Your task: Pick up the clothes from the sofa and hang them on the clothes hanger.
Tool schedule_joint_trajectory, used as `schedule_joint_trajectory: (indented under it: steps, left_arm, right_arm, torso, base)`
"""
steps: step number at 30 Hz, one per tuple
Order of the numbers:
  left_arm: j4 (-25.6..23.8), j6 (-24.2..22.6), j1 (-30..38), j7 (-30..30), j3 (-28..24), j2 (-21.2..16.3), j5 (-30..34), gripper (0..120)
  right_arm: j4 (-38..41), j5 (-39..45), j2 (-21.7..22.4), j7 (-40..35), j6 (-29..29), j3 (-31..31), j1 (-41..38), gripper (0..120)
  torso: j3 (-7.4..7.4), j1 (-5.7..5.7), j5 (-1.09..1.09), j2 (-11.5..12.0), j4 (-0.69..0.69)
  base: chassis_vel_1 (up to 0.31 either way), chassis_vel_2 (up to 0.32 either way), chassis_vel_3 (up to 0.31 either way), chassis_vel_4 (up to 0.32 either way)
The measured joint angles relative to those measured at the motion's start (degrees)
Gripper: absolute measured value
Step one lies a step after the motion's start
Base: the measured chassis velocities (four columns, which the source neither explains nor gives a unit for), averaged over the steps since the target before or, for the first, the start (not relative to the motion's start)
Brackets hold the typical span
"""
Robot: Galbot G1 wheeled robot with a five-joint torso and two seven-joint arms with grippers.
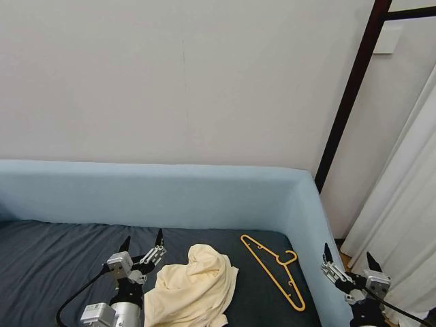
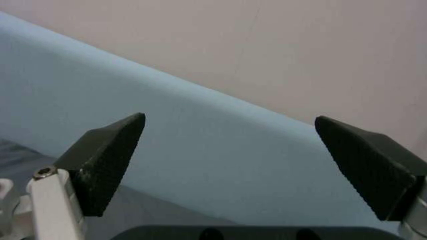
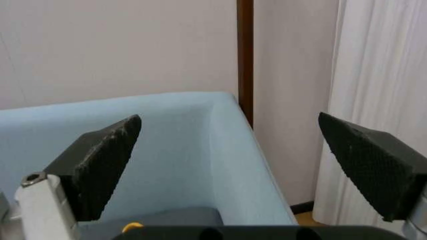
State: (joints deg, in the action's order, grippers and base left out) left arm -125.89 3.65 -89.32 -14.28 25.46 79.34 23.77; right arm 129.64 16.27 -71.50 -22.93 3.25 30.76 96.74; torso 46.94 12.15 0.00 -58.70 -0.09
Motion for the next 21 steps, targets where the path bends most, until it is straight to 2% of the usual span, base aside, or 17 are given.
schedule_joint_trajectory:
  steps: [21]
  left_arm:
    - [-1.7,0.4,-2.2,-0.1,0.3,2.5,-1.5,100]
  right_arm:
    - [1.5,1.2,2.2,0.0,-0.4,-0.8,-0.2,100]
  torso:
    - [0.0,0.0,0.0,0.0,-0.01]
  base:
    - [0.0,0.0,0.0,0.0]
